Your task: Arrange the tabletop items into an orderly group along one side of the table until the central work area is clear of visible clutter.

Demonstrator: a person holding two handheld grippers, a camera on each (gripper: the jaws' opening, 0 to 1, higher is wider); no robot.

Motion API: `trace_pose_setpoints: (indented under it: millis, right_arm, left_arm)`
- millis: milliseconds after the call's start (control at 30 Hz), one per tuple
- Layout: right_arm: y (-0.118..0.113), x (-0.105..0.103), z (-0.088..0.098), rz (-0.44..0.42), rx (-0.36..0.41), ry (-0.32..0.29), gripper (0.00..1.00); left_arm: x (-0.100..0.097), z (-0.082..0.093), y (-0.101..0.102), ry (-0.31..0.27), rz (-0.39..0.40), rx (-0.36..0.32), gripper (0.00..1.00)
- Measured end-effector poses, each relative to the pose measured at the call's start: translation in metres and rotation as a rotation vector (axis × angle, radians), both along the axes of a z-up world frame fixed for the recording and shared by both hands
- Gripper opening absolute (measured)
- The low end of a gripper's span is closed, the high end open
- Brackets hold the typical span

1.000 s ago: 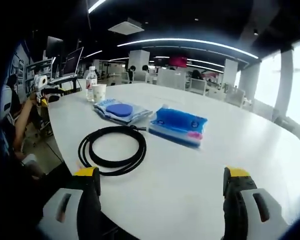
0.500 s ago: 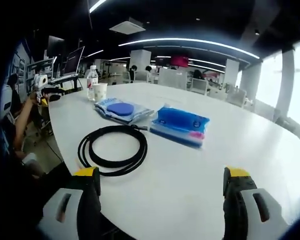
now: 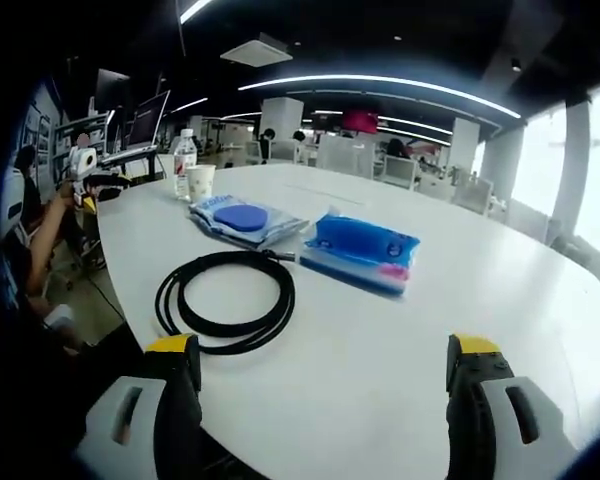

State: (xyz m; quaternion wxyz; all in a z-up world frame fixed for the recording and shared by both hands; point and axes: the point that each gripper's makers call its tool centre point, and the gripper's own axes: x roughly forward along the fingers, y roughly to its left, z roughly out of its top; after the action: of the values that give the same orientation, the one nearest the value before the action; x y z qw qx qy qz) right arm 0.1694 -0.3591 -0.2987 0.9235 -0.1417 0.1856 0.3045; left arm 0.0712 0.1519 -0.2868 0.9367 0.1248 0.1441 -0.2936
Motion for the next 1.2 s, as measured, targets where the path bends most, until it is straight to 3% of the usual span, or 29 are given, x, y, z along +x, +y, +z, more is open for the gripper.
trace_pose_setpoints:
  millis: [1200]
  right_arm:
    - [-0.0033,-0.0032,-0.0031,0.000,-0.018,0.010,1.00]
  left_arm:
    - [-0.0024,0.0003,0.0067,0.010,0.019,0.005,1.00]
